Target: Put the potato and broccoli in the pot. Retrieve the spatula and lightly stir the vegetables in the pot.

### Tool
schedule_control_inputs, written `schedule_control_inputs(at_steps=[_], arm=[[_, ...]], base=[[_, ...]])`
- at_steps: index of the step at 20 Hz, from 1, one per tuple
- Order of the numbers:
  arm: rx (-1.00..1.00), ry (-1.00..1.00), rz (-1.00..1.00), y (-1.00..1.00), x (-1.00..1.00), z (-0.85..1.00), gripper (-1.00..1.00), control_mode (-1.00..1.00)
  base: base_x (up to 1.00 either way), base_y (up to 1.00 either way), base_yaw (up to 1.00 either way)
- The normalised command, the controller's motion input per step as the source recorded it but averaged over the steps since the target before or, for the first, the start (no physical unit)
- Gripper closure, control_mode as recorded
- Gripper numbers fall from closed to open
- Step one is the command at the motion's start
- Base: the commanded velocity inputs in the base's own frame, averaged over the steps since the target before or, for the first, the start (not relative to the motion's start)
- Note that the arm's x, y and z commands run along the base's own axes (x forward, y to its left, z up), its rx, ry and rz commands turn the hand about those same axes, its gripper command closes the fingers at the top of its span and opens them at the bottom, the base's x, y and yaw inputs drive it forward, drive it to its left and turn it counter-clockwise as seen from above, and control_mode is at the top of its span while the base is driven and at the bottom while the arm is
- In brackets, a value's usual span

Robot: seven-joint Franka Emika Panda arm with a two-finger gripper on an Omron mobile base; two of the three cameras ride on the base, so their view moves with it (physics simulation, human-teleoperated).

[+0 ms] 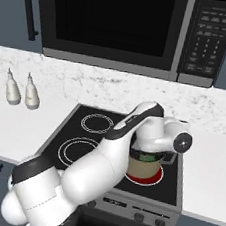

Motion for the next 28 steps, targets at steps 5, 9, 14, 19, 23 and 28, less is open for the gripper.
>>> schedule_control_inputs(at_steps=[5,9,14,19,23,28], arm=[[0.00,-0.09,-0.01,-0.45,-0.75,0.60,1.00,-1.00],[0.00,0.00,-0.03,-0.28,-0.02,0.45,1.00,-1.00],[0.00,0.00,0.00,0.00,0.41,0.11,1.00,-1.00],[0.00,0.00,0.00,0.05,0.45,-0.45,1.00,-1.00],[0.00,0.00,0.00,0.00,0.31,-0.59,1.00,-1.00],[0.00,0.01,0.00,0.00,0.08,-0.42,1.00,-1.00]], base=[[0.00,0.00,0.00],[0.00,0.00,0.00],[0.00,0.00,0.00],[0.00,0.00,0.00],[0.00,0.00,0.00],[0.00,0.00,0.00]])
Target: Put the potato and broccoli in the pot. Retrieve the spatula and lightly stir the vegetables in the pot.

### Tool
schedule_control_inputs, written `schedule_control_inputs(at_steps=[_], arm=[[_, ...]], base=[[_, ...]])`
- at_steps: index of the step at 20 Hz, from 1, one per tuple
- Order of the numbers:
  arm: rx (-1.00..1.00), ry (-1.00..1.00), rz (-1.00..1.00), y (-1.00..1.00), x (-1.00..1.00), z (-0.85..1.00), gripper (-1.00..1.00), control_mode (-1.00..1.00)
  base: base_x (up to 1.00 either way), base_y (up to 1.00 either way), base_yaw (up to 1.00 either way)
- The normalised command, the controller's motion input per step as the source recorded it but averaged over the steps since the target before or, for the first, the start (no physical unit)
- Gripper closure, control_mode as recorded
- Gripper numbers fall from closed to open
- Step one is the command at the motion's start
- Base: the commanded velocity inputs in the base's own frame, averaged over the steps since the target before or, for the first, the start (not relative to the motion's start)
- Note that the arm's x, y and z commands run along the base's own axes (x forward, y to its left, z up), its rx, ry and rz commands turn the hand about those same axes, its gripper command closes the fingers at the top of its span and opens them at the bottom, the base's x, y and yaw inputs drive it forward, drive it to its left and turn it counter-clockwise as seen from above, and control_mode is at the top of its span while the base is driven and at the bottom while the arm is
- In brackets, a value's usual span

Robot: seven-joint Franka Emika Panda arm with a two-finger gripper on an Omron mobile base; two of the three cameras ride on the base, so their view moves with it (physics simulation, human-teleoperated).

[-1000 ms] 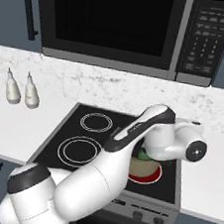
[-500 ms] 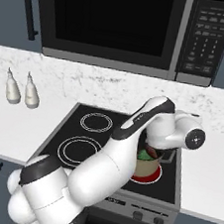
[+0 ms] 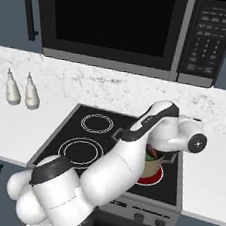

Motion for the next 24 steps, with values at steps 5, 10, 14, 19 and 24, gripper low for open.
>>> schedule_control_inputs(at_steps=[5,10,14,19,24], arm=[[0.01,0.02,0.00,0.25,-0.78,-0.08,1.00,-1.00],[0.04,0.17,0.00,0.44,-0.67,-0.11,1.00,-1.00],[0.01,0.01,0.00,0.28,0.25,0.18,1.00,-1.00],[0.00,-0.02,-0.01,0.05,0.67,0.29,1.00,-1.00],[0.00,-0.01,-0.03,0.00,0.58,-0.01,1.00,-1.00]], base=[[0.00,0.00,0.00],[0.00,0.00,0.00],[0.00,0.00,0.00],[0.00,0.00,0.00],[0.00,0.00,0.00]])
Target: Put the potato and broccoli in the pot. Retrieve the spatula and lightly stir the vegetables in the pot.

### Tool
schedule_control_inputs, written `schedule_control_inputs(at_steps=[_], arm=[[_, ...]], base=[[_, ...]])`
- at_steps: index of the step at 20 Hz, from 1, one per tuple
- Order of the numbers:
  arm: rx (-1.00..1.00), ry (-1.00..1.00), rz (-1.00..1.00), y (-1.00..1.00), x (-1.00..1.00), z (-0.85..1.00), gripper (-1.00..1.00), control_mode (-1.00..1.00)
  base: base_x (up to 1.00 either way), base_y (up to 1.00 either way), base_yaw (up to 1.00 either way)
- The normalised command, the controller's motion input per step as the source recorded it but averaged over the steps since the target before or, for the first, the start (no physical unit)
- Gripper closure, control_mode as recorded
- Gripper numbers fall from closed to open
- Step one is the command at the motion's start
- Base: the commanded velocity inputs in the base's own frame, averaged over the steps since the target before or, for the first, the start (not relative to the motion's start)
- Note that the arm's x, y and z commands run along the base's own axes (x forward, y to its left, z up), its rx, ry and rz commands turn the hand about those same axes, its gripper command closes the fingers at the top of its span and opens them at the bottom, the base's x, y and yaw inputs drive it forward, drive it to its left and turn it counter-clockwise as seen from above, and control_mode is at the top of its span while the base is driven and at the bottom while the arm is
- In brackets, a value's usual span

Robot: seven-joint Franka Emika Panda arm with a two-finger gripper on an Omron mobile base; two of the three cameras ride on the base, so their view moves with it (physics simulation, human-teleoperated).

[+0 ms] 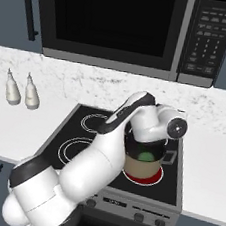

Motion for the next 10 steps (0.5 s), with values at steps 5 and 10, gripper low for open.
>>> schedule_control_inputs(at_steps=[5,10], arm=[[0.00,0.00,-0.04,0.00,0.08,-0.28,1.00,-1.00],[0.00,0.01,-0.10,-0.16,-0.29,-0.24,1.00,-1.00]], base=[[0.00,0.00,0.00],[0.00,0.00,0.00]])
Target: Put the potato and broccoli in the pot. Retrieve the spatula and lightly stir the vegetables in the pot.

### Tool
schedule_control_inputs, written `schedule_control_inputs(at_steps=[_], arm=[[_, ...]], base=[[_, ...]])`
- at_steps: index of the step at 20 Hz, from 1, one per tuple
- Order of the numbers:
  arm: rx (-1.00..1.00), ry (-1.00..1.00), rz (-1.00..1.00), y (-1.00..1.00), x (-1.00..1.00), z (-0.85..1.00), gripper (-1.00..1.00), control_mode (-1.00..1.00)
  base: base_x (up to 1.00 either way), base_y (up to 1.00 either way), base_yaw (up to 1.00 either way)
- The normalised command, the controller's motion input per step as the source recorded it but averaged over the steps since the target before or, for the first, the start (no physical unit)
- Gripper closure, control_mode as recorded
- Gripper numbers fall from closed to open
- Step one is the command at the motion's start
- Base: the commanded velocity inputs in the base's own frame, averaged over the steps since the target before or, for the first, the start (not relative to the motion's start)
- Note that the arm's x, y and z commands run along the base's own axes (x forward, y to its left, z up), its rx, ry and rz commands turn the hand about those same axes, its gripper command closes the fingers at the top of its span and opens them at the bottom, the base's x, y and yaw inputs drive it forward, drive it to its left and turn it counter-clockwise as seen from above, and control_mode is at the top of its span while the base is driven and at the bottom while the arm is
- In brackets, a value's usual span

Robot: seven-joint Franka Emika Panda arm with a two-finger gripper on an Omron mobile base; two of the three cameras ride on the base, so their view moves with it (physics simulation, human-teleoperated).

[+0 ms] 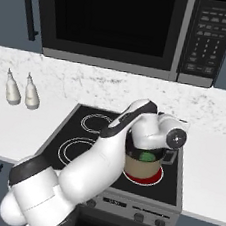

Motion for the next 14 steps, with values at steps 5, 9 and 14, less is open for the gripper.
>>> schedule_control_inputs(at_steps=[5,9,14], arm=[[0.00,0.07,-0.13,-0.04,-0.23,0.06,1.00,-1.00],[0.01,0.26,-0.14,0.00,-0.05,0.03,1.00,-1.00],[0.01,0.21,-0.09,0.06,-0.15,-0.17,1.00,-1.00]], base=[[0.00,0.00,0.00],[0.00,0.00,0.00],[0.00,0.00,0.00]])
